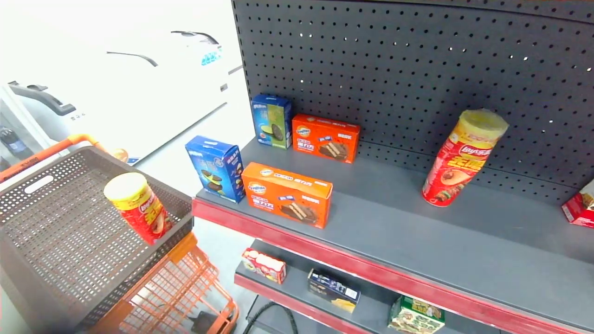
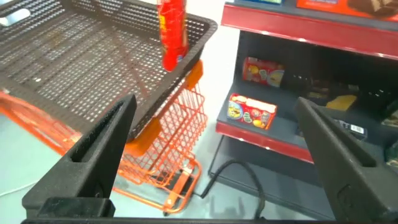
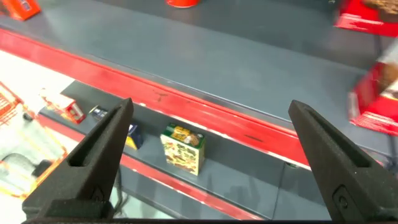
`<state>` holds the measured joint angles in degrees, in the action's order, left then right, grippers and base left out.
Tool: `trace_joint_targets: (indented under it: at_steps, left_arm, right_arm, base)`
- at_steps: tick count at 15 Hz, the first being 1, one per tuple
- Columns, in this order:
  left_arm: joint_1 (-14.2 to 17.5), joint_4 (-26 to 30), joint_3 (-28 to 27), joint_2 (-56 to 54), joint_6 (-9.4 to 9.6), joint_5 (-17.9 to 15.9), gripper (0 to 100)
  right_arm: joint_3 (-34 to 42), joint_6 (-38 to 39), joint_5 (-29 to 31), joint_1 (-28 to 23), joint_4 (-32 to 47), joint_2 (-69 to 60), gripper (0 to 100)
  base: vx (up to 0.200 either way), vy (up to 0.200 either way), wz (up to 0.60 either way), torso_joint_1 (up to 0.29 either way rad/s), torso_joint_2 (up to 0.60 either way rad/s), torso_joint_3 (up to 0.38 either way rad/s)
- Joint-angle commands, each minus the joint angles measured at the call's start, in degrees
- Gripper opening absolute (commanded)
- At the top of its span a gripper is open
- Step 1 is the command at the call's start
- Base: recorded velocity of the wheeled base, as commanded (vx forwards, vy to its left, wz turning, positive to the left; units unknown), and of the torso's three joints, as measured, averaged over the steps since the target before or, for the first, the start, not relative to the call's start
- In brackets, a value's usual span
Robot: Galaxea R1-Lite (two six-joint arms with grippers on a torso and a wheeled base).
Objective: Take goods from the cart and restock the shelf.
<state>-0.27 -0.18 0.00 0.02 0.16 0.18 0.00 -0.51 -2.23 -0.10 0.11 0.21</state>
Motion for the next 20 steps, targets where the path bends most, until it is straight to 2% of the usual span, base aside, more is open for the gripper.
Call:
trace_joint_targets:
  at_steps: [1,7,8,9,11,15,16,17,18,19,20]
  left_arm:
    - [0.0,0.0,0.0,0.0,0.02,0.0,100]
    - [0.1,0.3,-0.4,0.0,0.37,0.2,100]
    - [0.1,0.5,-2.1,0.0,1.60,0.1,100]
    - [0.1,1.8,-5.7,1.8,3.27,0.4,100]
    - [0.0,5.0,-9.1,8.4,3.09,0.8,100]
    - [-0.1,4.2,-13.4,23.6,3.18,0.4,100]
    - [1.0,3.6,-13.4,25.7,3.18,0.1,100]
    - [6.1,-1.6,-14.5,33.0,4.15,-1.9,100]
    - [8.6,-5.3,-14.9,37.9,5.20,-3.5,100]
    - [10.9,-7.1,-14.6,42.3,7.14,-4.1,100]
    - [11.4,-8.0,-14.3,45.4,9.42,-4.1,100]
  right_arm:
    - [0.0,0.0,0.0,0.0,0.0,0.1,100]
    - [0.0,0.0,0.0,0.0,0.0,0.1,100]
    - [0.0,0.0,0.0,0.0,0.0,0.1,100]
    - [0.0,0.0,0.0,0.0,0.0,0.1,100]
    - [0.0,0.0,0.0,0.0,0.0,0.1,100]
    - [0.0,0.0,0.0,0.0,0.0,0.1,100]
    - [0.0,0.0,0.0,0.0,0.0,0.1,100]
    - [0.0,0.0,0.0,0.0,0.0,0.1,100]
    - [0.0,0.0,0.0,0.0,0.0,0.1,100]
    - [0.0,0.0,0.0,0.0,0.0,0.1,100]
    - [0.0,0.0,0.0,0.0,0.0,0.1,100]
  base:
    - [0.000,0.000,0.00,0.000,0.00,0.000]
    - [0.000,0.000,0.00,0.000,0.00,0.000]
    - [0.000,0.000,0.00,0.000,0.00,0.000]
    - [0.000,0.000,0.00,0.000,0.00,0.000]
    - [0.000,0.000,0.00,0.000,0.00,0.000]
    - [0.000,0.000,0.00,0.000,0.00,0.000]
    - [0.000,0.000,0.00,0.000,0.00,0.000]
    - [0.000,0.000,0.00,0.000,0.00,0.000]
    - [0.000,0.000,0.00,0.000,0.00,0.000]
    - [0.000,0.000,0.00,0.000,0.00,0.000]
    - [0.000,0.000,0.00,0.000,0.00,0.000]
